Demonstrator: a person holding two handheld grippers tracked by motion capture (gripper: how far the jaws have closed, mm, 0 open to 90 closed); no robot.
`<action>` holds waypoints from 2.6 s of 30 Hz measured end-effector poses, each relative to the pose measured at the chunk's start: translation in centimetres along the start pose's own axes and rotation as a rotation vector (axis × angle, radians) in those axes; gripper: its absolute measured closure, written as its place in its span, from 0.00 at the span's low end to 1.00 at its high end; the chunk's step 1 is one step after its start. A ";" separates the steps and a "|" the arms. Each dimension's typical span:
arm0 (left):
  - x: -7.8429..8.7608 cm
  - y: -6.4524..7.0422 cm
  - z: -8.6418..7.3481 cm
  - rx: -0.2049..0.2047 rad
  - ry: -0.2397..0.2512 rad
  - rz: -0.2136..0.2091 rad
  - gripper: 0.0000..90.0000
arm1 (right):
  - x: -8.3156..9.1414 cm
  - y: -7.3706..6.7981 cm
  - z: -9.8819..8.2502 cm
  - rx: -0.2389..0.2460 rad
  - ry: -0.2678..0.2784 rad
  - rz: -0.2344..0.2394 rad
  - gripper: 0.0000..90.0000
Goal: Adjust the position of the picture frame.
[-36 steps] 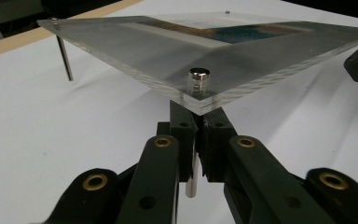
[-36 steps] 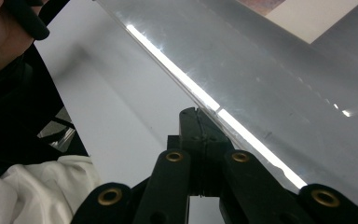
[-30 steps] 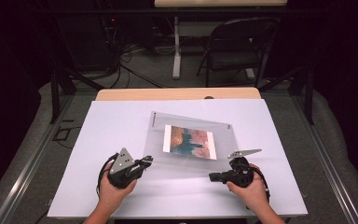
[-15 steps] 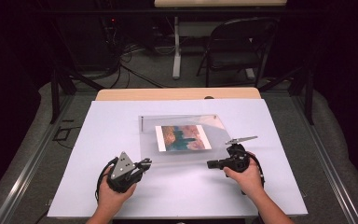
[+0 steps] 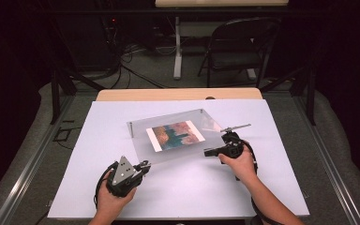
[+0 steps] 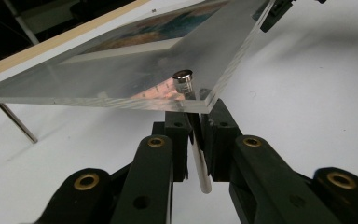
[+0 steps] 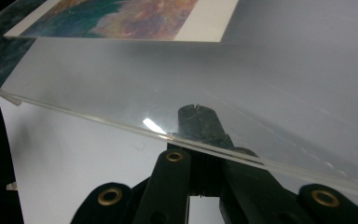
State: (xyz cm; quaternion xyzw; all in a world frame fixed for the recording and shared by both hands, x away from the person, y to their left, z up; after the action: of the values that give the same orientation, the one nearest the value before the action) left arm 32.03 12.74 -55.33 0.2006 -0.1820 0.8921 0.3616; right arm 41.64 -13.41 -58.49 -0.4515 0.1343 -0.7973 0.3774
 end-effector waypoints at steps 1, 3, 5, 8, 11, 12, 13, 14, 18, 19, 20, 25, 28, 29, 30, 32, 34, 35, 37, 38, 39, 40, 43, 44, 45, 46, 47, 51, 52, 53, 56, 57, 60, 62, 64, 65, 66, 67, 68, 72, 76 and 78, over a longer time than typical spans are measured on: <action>0.0 -0.1 0.0 0.002 -0.001 0.006 0.91 | -0.3 0.1 0.3 -0.002 0.002 -0.001 1.00; 0.0 -0.2 -0.1 0.012 -0.003 0.010 0.91 | -0.7 0.2 0.9 0.003 0.003 -0.002 1.00; 0.0 -0.3 -0.2 0.039 0.003 -0.003 0.91 | -1.1 0.2 1.2 0.005 0.001 -0.010 1.00; -0.2 -0.2 -0.1 0.095 0.020 -0.048 0.93 | -1.1 0.5 1.2 0.003 -0.004 -0.013 1.00; -0.4 0.4 0.2 0.111 0.033 -0.086 0.94 | -0.7 1.2 0.8 0.023 -0.007 -0.060 1.00; -0.5 0.7 0.2 0.118 0.035 -0.096 0.94 | -0.4 1.4 0.6 0.032 -0.007 -0.075 1.00; -0.7 0.9 0.3 0.099 0.029 -0.096 0.95 | -0.1 1.4 0.3 0.028 -0.009 -0.080 1.00; -0.9 1.2 0.3 0.081 0.022 -0.099 0.95 | 0.4 1.4 0.0 0.033 -0.010 -0.080 1.00; -1.9 3.0 0.5 0.039 0.007 -0.145 0.95 | 2.6 1.2 -1.2 0.040 0.026 -0.094 1.00; -2.2 3.5 0.6 0.035 0.005 -0.160 0.95 | 3.1 1.1 -1.4 0.039 0.038 -0.093 1.00; -2.5 3.9 0.7 0.031 -0.001 -0.176 0.95 | 3.6 1.0 -1.7 0.039 0.048 -0.090 1.00; -4.0 5.6 0.8 0.010 -0.019 -0.216 0.95 | 5.1 0.1 -3.0 0.042 0.079 -0.072 1.00; -4.9 6.2 0.7 0.015 -0.025 -0.230 0.95 | 5.3 -0.5 -3.8 0.057 0.083 -0.066 0.99; -5.2 6.4 0.6 0.020 -0.029 -0.238 0.95 | 5.2 -0.8 -4.1 0.063 0.080 -0.067 0.98; -5.5 6.6 0.5 0.021 -0.034 -0.247 0.95 | 5.2 -1.0 -4.4 0.065 0.079 -0.065 0.98; -6.0 7.2 0.3 0.016 -0.041 -0.257 0.95 | 5.2 -1.4 -5.0 0.077 0.072 -0.064 0.96; -6.4 7.7 -0.1 -0.007 -0.060 -0.260 0.95 | 5.2 -1.7 -5.4 0.092 0.077 -0.067 0.96; -6.5 7.7 -0.2 -0.007 -0.063 -0.264 0.95 | 5.2 -1.7 -5.4 0.101 0.089 -0.071 0.95; -6.5 7.7 -0.2 -0.002 -0.056 -0.266 0.94 | 5.3 -1.7 -5.5 0.111 0.095 -0.083 0.93; -6.5 7.7 -0.2 -0.004 -0.057 -0.266 0.94 | 5.2 -1.7 -5.5 0.115 0.103 -0.088 0.93; -6.4 7.7 -0.2 -0.003 -0.056 -0.265 0.94 | 5.2 -1.6 -5.4 0.123 0.112 -0.096 0.92; -6.3 7.7 -0.2 0.005 -0.055 -0.267 0.92 | 5.2 -1.5 -5.5 0.118 0.108 -0.096 0.91; -5.5 7.7 -0.3 0.014 -0.039 -0.301 0.83 | 5.1 -1.6 -5.5 0.087 0.123 -0.056 0.88; -5.1 7.8 -0.4 0.020 -0.043 -0.314 0.79 | 5.1 -1.7 -5.5 0.088 0.123 -0.058 0.86; -4.8 7.7 -0.5 0.013 -0.046 -0.318 0.76 | 5.1 -1.8 -5.5 0.095 0.124 -0.057 0.86; -4.4 7.6 -0.7 0.010 -0.042 -0.323 0.73 | 5.2 -2.1 -5.5 0.100 0.131 -0.053 0.85; -4.1 7.4 -0.8 0.015 -0.048 -0.323 0.71 | 5.2 -2.3 -5.4 0.107 0.136 -0.053 0.83; -2.9 6.1 -1.0 0.044 -0.036 -0.307 0.65 | 5.0 -2.6 -5.6 0.152 0.157 -0.062 0.76; -2.6 5.8 -1.1 0.060 -0.036 -0.303 0.64 | 4.9 -2.7 -5.7 0.159 0.162 -0.067 0.75; -2.2 5.4 -1.2 0.063 -0.032 -0.294 0.63 | 5.0 -2.7 -5.8 0.167 0.166 -0.070 0.74; -1.3 4.1 -1.7 0.083 -0.032 -0.270 0.61 | 5.1 -3.2 -6.1 0.172 0.176 -0.062 0.73; -1.1 3.5 -1.9 0.092 -0.032 -0.261 0.61 | 5.1 -3.4 -6.3 0.172 0.169 -0.062 0.72; -0.7 1.6 -2.4 0.131 -0.033 -0.218 0.60 | 4.9 -3.9 -6.7 0.184 0.172 -0.054 0.70; -0.6 0.1 -2.5 0.154 -0.025 -0.186 0.59 | 4.7 -4.1 -6.9 0.195 0.167 -0.061 0.69; -0.7 -1.2 -2.6 0.152 -0.023 -0.144 0.59 | 4.5 -4.2 -6.9 0.217 0.175 -0.071 0.68; -0.7 -1.8 -2.7 0.161 -0.022 -0.130 0.58 | 4.5 -4.3 -7.0 0.226 0.173 -0.075 0.68; -0.7 -2.4 -2.9 0.166 -0.021 -0.118 0.58 | 4.3 -4.4 -7.1 0.230 0.176 -0.074 0.68; -0.7 -3.0 -3.0 0.176 -0.020 -0.101 0.58 | 4.3 -4.5 -7.1 0.237 0.176 -0.077 0.67; -0.7 -3.6 -3.1 0.190 -0.014 -0.092 0.57 | 4.2 -4.5 -7.2 0.243 0.179 -0.081 0.66; -0.6 -5.4 -3.5 0.188 -0.013 -0.051 0.54 | 3.8 -4.8 -7.6 0.253 0.173 -0.080 0.66; -0.9 -7.0 -4.2 0.218 -0.021 -0.017 0.52 | 3.4 -5.1 -8.1 0.252 0.153 -0.068 0.68; -1.2 -7.8 -4.5 0.223 -0.025 0.004 0.52 | 3.2 -5.4 -8.3 0.255 0.151 -0.057 0.68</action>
State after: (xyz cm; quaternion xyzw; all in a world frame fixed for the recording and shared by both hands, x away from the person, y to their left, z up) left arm 37.40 19.40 -58.33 0.2506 -0.0864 0.9050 0.3328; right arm 31.21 -13.11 -58.09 -0.3424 0.0470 -0.8500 0.3976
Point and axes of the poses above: each handheld gripper's, and its own axes: x roughly backward along the jaws, z roughly out of its top, y roughly to its right, the point moved 8 cm from there along -x, roughly forward along the jaws, and after that the axes turned 5 degrees about -x, right-handed, at the moved point
